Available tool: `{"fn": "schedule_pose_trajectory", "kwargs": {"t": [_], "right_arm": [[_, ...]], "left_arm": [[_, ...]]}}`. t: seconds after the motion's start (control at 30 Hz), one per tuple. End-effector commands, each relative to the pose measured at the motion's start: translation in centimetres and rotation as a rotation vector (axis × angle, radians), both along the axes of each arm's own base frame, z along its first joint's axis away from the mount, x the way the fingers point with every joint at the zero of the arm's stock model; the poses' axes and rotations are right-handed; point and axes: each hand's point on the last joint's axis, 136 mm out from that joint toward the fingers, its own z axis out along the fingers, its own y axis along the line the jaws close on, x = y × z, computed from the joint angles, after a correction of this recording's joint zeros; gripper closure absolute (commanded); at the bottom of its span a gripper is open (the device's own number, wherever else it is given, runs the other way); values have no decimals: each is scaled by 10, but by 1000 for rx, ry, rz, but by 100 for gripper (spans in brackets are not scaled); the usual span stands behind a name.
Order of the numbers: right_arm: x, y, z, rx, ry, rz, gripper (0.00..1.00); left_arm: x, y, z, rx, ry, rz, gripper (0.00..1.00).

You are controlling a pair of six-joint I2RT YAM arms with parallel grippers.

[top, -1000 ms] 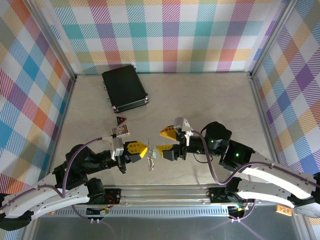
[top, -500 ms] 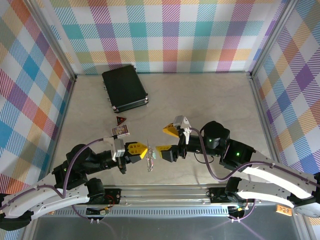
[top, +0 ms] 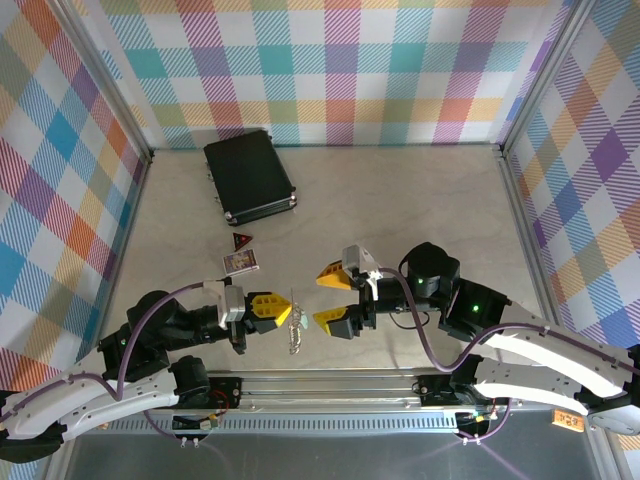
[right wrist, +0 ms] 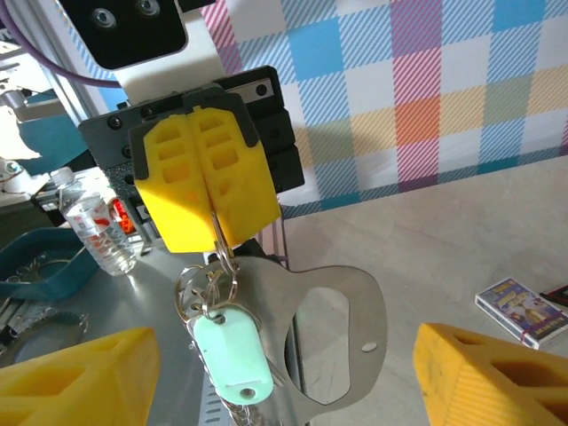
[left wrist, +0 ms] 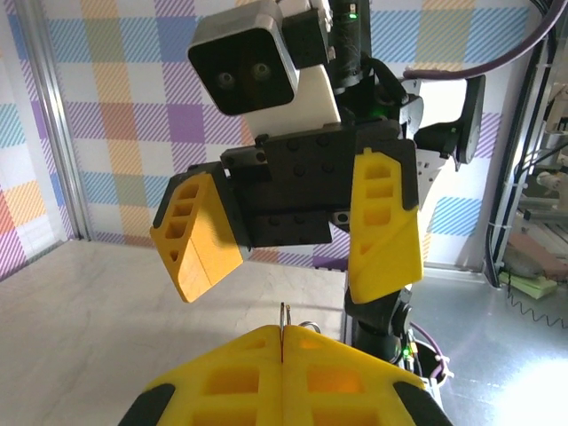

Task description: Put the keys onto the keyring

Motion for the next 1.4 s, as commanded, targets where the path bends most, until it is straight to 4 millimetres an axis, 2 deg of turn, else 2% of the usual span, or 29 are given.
{"fn": "schedule_pose_trajectory", "kwargs": {"t": [0.0, 0.17, 0.47, 0.77, 1.1, 1.37], "right_arm": [[-9, 3, 21, 74, -39, 52, 30], [-15, 7, 28, 103, -41, 76, 31], [-8, 22, 18, 73, -35, 51, 35], [-2, 24, 18, 83, -40, 19, 55], [-2, 23, 15, 68, -40, 20, 66], [0, 22, 14, 62, -47, 5, 86]], "left_arm": [[-11, 8, 26, -64, -46, -31, 100], [-8, 7, 25, -68, -41, -18, 100], [-4, 2, 25, -80, -30, -11, 100], [-1, -2, 24, -69, -31, -5, 100], [-1, -5, 25, -72, -31, -17, 100], [-1, -6, 25, -73, -30, -20, 100]]}}
